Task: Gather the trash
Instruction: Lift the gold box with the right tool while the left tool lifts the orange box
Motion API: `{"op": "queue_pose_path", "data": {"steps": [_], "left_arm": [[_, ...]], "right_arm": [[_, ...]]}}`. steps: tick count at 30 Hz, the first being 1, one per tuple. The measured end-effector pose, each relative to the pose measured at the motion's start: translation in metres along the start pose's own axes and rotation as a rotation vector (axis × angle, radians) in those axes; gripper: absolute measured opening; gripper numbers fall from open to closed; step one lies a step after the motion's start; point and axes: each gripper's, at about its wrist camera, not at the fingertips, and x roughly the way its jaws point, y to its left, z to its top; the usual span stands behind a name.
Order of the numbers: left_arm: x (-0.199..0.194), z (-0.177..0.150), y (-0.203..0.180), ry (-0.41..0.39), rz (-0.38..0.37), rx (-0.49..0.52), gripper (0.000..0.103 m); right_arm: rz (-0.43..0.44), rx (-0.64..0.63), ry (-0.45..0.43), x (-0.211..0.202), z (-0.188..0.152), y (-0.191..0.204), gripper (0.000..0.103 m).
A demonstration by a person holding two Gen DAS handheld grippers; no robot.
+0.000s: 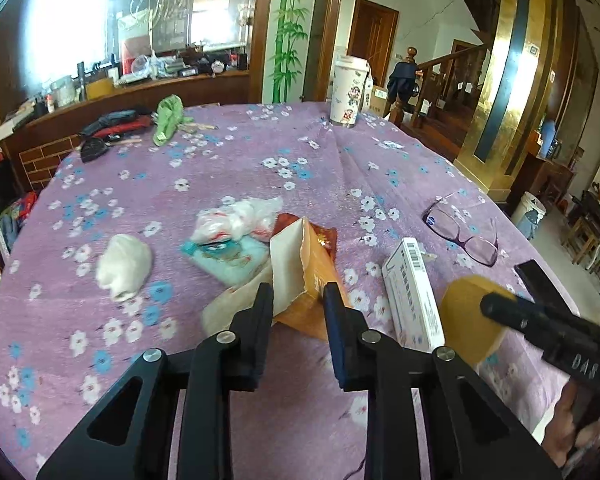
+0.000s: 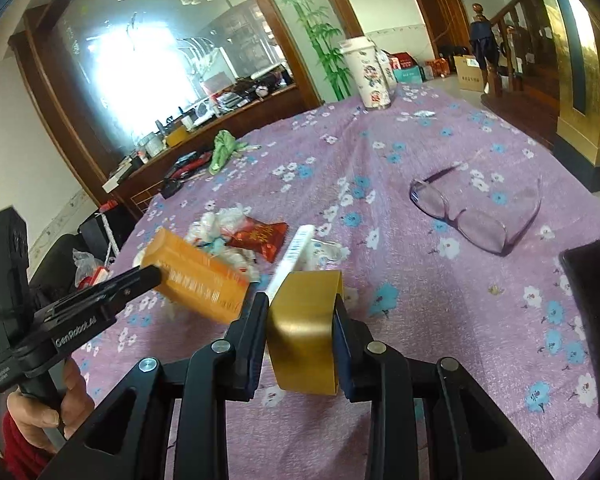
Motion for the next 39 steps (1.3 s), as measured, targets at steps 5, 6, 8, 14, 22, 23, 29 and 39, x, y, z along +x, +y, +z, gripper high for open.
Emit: {"op": "queue_pose_path", "data": {"steps": [5,6,8,14,22,23,29,39], "left_arm": [[-0.035,-0.016,0.022,-0.026,0.005,-0.01,0.02],[-0.043,-0.02,0.028,-0.029,0.006,-0.018,0.02],[-0.056,-0.026,0.038,-0.039,0.015,-0.027,0.02],[-0.084,-0.044,0.078,-0.058,0.056,-0.091,0.02],[-0.089,-0.068,0.122,-0.035,0.079,-0.176,0.021],[-0.09,-0.07,0.124,-0.036,0.072,-0.18,0.021],[-0.089,-0.07,0.121,-0.043,0.058,-0.163,0.022],[-0.077,-0.073,0.124,-0.009,0.056,-0.179,0.025]], "right_arm": [[0.036,-0.041,-0.02,-0.013,0.002,0.022,0.031],[0.048,-0.055,-0.024,-0.015,0.002,0.029,0.031],[0.075,-0.074,-0.027,-0.018,0.001,0.042,0.031],[0.157,-0.154,0.027,-0.002,-0.011,0.088,0.031],[0.183,-0.211,0.146,0.047,-0.039,0.126,0.031],[0.18,-0.214,0.152,0.05,-0.04,0.127,0.031],[0.129,-0.241,0.179,0.057,-0.046,0.129,0.032],[0.118,-0.285,0.2,0.057,-0.054,0.133,0.032]]}}
